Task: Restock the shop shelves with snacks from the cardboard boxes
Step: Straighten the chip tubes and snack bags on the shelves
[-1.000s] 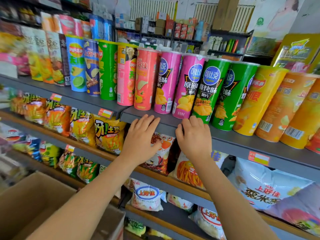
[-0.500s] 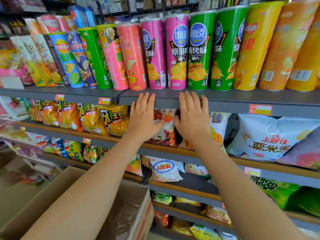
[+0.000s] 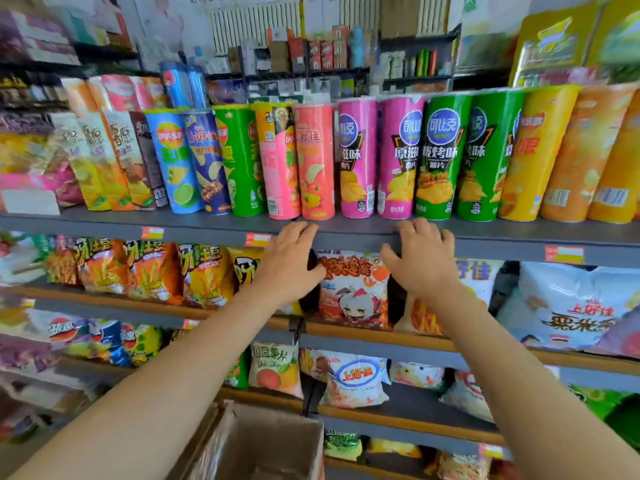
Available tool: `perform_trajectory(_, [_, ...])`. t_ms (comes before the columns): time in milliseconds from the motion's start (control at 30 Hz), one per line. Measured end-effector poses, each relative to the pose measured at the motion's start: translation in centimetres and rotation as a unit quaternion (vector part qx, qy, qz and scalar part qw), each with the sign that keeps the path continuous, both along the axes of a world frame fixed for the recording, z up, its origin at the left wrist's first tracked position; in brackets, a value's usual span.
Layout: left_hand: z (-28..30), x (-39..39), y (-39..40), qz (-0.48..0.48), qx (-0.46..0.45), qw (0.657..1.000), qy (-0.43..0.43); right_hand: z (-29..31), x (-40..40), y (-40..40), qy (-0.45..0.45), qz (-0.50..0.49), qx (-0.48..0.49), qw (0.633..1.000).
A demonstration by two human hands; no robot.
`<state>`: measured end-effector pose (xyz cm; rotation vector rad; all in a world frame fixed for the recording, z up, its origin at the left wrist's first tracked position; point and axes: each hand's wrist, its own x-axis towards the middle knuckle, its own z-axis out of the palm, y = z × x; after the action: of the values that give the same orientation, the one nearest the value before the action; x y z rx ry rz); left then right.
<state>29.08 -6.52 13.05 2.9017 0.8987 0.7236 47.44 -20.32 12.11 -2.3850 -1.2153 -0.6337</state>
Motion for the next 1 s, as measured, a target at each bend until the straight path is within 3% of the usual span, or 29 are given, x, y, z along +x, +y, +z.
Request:
perform_trajectory(200, [0.4, -3.4, 7.5, -0.023, 0.017, 0.999, -0.044, 2.0, -8.0, 7.9, 0.023, 0.069, -0.003, 0.997])
perform_trajectory(333, [1.7, -4.2, 10.2, -0.058, -0.07, 0.994, -0.064, 2.7, -10.5, 11.8, 0.038, 0.034, -0.014, 0.999])
perform_trajectory(600, [2.8, -2.6, 11.1, -0.018, 0.057, 0.998, -0.005, 3.3, -10.7, 13.5, -0.013, -0.049, -0.062, 0.997])
perform_trajectory(1000, [2.8, -1.7, 11.1, 0.02, 0.098, 0.994, 0.035, 3.2, -10.5, 13.0, 0.002, -0.04, -0.044, 0.998])
